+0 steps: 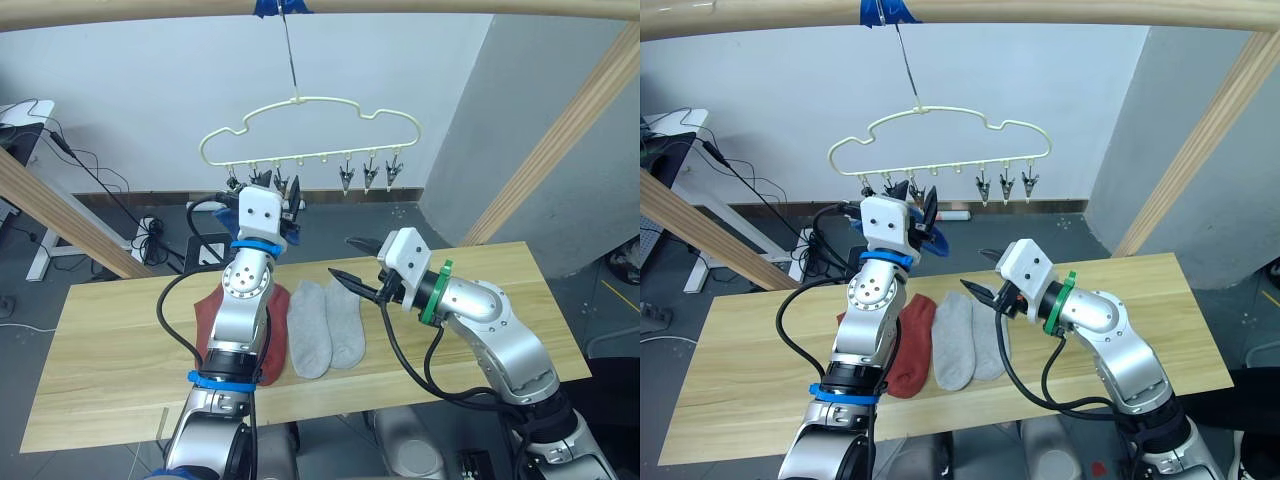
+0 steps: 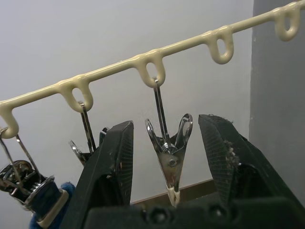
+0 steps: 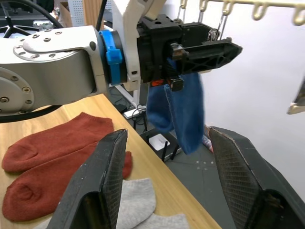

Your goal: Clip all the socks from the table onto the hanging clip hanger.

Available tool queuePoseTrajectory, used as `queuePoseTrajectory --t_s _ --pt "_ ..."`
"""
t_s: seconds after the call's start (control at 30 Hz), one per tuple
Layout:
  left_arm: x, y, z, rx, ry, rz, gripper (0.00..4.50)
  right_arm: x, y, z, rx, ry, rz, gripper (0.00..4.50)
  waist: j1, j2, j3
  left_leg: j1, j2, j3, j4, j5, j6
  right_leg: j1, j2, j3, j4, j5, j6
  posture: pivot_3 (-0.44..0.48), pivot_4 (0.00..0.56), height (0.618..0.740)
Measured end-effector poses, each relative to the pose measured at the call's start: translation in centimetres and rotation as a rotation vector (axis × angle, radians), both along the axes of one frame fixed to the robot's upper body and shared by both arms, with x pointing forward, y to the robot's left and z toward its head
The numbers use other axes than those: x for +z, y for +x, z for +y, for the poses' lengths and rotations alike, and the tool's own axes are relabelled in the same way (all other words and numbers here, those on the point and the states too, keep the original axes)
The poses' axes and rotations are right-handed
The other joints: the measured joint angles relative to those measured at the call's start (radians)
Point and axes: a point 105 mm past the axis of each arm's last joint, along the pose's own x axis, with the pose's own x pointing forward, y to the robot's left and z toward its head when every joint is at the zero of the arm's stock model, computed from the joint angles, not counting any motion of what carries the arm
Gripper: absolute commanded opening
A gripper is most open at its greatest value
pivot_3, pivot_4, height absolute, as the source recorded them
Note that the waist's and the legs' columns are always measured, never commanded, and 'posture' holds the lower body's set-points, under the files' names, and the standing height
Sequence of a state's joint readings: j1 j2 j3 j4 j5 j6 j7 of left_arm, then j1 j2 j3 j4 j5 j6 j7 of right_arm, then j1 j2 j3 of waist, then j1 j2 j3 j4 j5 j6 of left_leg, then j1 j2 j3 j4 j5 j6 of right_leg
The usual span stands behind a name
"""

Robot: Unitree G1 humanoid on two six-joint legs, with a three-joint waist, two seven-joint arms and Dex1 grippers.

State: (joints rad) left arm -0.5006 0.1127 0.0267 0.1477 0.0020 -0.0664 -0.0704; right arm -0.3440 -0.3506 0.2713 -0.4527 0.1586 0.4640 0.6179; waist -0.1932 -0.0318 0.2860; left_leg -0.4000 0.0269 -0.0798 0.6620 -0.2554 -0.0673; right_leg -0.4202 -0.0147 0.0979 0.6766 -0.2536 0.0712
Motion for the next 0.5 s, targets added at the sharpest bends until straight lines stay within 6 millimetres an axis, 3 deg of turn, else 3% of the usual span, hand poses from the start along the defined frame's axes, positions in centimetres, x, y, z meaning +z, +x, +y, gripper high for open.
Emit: queuePoseTrajectory --t_s 0.43,0.5 --pt "0.09 0.03 -0.06 0.015 -0.015 -0.004 2.38 -0.04 0.15 -0.14 0.006 -0.003 -0.004 2.83 0.0 0.0 0.0 0.0 0.0 0.0 0.0 0.0 0.0 0.0 0.0 0.0 0.0 0.0 0.0 -0.238 0.237 0.74" --pt "0.08 0.03 -0.1 0.016 -0.018 -0.003 2.0 -0.06 0.16 -0.15 0.005 -0.004 -0.003 2.83 0.0 0.0 0.0 0.0 0.0 0.0 0.0 0.0 0.0 0.0 0.0 0.0 0.0 0.0 0.0 -0.238 0.237 0.74"
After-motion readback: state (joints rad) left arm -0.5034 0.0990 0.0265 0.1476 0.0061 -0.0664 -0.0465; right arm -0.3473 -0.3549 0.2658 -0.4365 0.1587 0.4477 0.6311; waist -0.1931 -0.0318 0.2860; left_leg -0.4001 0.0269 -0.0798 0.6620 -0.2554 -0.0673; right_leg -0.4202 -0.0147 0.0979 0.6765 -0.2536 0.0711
